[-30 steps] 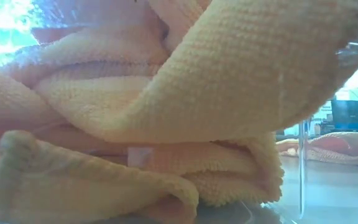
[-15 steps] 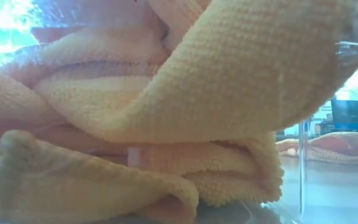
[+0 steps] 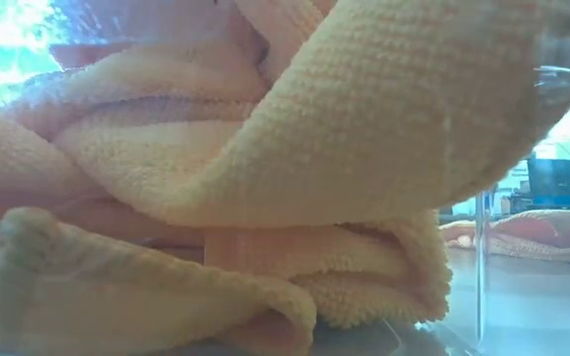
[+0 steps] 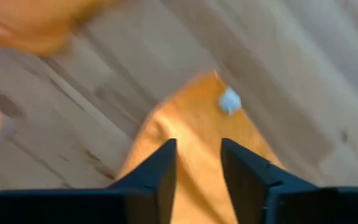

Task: Sort microfiber towel by color & place in baskets
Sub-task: Put the yellow towel into the left transparent bin

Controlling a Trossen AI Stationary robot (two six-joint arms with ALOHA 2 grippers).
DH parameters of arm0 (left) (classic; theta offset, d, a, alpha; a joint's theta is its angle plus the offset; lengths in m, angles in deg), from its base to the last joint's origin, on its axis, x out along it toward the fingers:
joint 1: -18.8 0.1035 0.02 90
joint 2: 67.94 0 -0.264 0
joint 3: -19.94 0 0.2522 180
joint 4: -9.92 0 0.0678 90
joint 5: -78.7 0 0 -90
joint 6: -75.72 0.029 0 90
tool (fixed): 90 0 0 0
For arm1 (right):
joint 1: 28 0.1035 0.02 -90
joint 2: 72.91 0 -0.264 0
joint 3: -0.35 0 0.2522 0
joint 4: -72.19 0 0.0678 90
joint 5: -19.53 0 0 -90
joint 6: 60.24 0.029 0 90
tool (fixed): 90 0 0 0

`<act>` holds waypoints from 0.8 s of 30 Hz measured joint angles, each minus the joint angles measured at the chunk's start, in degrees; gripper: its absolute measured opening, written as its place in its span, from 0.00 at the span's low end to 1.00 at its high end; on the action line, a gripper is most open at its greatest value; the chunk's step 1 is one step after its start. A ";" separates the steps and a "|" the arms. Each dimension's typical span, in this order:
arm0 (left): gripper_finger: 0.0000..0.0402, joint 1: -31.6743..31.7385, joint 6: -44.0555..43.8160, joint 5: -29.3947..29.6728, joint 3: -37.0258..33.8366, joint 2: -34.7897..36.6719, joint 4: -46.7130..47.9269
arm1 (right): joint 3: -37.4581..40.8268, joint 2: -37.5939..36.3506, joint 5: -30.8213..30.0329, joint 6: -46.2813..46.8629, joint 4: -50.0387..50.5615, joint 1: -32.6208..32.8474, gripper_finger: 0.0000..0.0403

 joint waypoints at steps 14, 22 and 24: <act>0.36 0.00 2.29 0.03 -8.66 10.23 -1.70 | 10.13 3.80 9.53 9.39 1.11 -1.90 0.70; 0.36 0.00 3.82 0.04 -8.66 10.21 -1.68 | 20.52 3.78 16.29 13.99 -6.82 -0.98 0.71; 0.36 0.00 4.26 0.03 -8.66 10.21 -1.68 | 22.94 3.78 17.82 14.30 -11.57 -0.45 0.71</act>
